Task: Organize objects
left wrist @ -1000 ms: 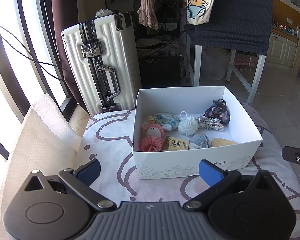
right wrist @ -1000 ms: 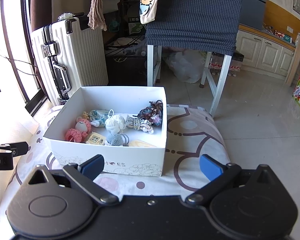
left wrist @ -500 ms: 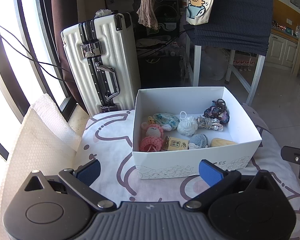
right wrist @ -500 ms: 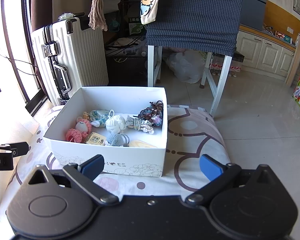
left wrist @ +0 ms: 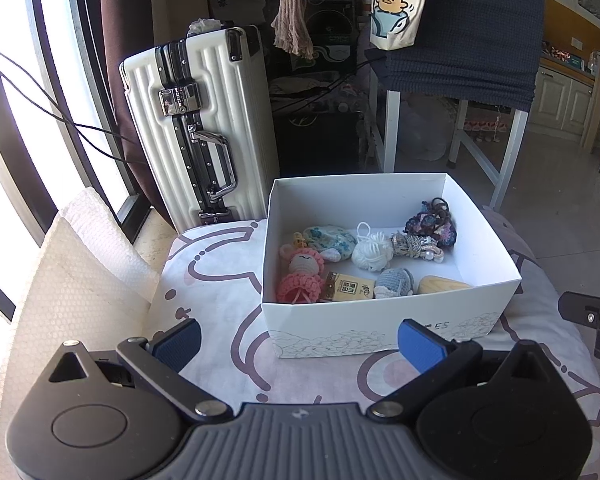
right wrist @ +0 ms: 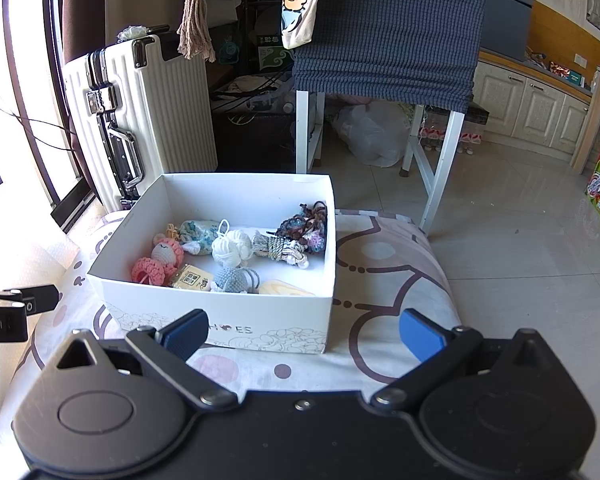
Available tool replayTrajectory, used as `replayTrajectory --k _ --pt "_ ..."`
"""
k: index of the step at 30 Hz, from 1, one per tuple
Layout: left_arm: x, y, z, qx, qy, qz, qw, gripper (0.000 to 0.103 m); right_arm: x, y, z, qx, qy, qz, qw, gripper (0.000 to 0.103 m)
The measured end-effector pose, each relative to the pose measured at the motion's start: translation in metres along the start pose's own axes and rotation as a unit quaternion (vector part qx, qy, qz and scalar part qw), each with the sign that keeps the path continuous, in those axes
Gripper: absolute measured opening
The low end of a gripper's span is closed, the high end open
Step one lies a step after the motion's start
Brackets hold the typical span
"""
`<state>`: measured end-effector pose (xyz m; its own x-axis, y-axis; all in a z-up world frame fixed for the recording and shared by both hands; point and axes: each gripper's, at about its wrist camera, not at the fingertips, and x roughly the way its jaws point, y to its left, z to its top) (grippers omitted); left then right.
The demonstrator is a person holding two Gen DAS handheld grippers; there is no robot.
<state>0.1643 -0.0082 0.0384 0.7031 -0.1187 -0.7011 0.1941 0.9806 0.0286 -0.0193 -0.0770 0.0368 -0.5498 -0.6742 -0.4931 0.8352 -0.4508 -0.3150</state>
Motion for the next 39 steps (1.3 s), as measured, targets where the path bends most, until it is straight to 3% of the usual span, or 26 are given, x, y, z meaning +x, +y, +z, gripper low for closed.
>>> replayTrajectory --k 39 --pt "0.0013 0.0022 -0.0017 -0.001 0.002 -0.014 0.9999 0.103 0.0004 0.0015 -0.0002 0.000 0.000 0.000 1.000 0.103"
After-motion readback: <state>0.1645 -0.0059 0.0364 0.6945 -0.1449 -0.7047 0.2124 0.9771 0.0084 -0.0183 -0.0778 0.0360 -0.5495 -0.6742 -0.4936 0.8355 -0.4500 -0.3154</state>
